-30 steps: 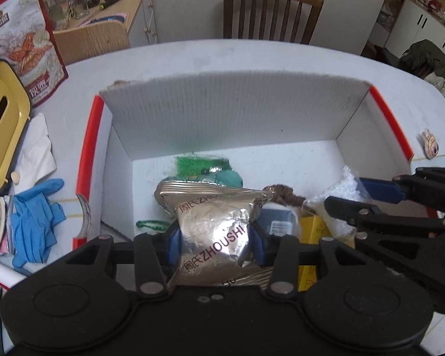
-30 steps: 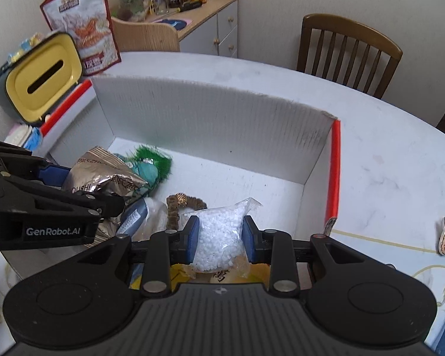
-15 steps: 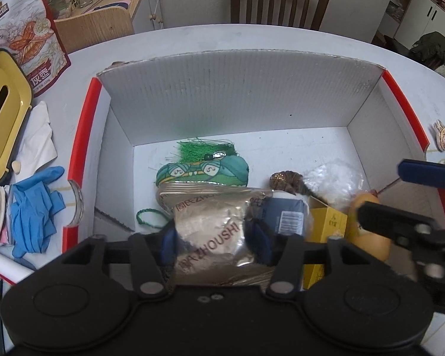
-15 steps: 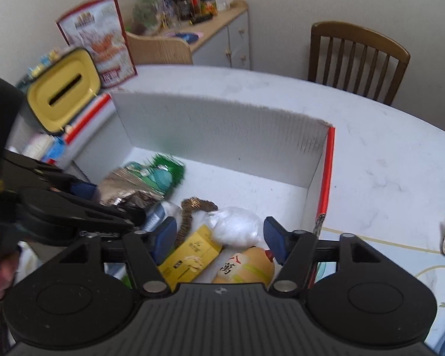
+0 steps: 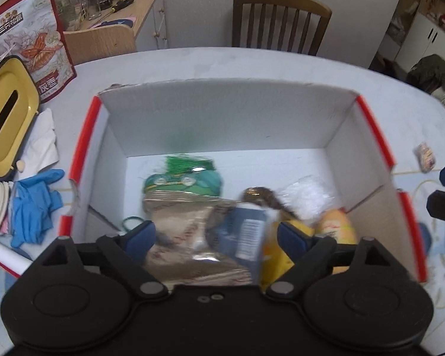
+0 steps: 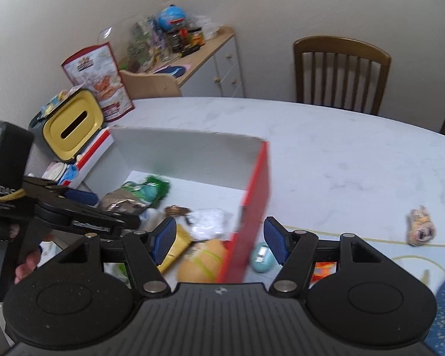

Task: Organize objects
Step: 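Move the left tool to the yellow-green oval and the right tool to the bunny plush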

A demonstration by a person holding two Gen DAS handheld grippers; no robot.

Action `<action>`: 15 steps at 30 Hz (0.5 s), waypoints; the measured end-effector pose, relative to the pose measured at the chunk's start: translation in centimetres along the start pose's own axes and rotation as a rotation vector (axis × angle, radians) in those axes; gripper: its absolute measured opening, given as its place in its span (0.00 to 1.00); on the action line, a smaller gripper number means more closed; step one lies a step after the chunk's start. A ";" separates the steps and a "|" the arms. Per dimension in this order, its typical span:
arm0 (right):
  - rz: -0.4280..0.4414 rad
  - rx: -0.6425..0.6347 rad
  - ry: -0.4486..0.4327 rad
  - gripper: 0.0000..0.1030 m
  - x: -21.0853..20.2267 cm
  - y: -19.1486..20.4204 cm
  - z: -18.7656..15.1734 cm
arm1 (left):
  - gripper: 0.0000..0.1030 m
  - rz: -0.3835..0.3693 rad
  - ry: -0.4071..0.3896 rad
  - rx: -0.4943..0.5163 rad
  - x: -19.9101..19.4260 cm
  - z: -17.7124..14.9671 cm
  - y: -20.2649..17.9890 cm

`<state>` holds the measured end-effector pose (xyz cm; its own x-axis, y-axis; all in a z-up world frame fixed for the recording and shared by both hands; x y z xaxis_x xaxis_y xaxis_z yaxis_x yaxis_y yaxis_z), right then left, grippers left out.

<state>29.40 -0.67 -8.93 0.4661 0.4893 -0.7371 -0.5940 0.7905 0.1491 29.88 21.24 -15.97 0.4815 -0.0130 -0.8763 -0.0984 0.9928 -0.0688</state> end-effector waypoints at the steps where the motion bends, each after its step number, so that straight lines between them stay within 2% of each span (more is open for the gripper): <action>1: -0.004 0.009 -0.002 0.63 -0.3 -0.6 -0.1 | 0.88 -0.005 -0.008 0.003 -0.3 0.0 -0.5; 4: -0.017 0.028 -0.005 0.63 -1.0 -2.4 -0.5 | 0.89 -0.019 -0.029 0.017 -1.0 0.1 -2.3; 7: -0.030 0.045 -0.009 0.63 -1.8 -4.3 -1.1 | 0.95 -0.036 -0.055 0.025 -1.8 0.1 -4.0; 10: -0.052 0.064 -0.018 0.63 -2.8 -6.3 -1.7 | 0.97 -0.055 -0.094 0.037 -2.6 0.4 -5.9; 15: -0.084 0.104 -0.030 0.69 -4.4 -10.1 -2.9 | 0.99 -0.092 -0.144 0.070 -3.8 0.4 -9.5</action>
<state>31.41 -11.87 -9.13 0.5320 0.4295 -0.7298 -0.4818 0.8622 0.1562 29.32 11.89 -11.75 0.6058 -0.0921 -0.7903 0.0104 0.9941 -0.1079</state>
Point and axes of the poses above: each gripper's, at about its wrist camera, not at the fingertips, and x roughly the way its jaws point, y to its left, z to its top, the point moved 6 cm from there along x, roughly the way its jaws point, and after that the axes turned 3 degrees about -z, right-handed, at the moved point
